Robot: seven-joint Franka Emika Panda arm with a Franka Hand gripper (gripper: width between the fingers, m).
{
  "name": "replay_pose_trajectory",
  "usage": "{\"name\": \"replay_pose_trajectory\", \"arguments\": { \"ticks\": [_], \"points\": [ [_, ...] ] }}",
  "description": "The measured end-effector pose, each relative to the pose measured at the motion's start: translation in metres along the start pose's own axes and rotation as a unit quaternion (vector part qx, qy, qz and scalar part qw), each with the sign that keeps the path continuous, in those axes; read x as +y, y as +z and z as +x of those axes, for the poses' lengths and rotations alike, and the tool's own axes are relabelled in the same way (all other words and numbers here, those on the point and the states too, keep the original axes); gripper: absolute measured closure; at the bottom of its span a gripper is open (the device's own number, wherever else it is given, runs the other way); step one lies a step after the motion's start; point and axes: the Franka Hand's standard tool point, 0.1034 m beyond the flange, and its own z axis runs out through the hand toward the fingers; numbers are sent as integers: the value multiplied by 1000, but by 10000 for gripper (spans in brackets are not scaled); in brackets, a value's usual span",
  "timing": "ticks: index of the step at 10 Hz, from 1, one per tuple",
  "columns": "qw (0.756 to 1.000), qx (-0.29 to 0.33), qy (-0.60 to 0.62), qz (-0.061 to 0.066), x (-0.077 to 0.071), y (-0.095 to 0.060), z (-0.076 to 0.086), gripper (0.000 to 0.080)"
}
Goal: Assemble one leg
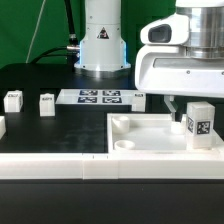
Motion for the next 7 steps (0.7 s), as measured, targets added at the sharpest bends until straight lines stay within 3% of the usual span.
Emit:
{"name": "replay_pose_trajectory", "arguments": {
  "ticks": [3,5,6,7],
  "points": [
    [996,12,-87,3,1,-4,5,151],
    [996,11,-86,3,1,-3,5,413],
    [996,12,-85,2,3,-3,6,505],
    [997,12,-82,2,4,-3,6,505]
  ]
}}
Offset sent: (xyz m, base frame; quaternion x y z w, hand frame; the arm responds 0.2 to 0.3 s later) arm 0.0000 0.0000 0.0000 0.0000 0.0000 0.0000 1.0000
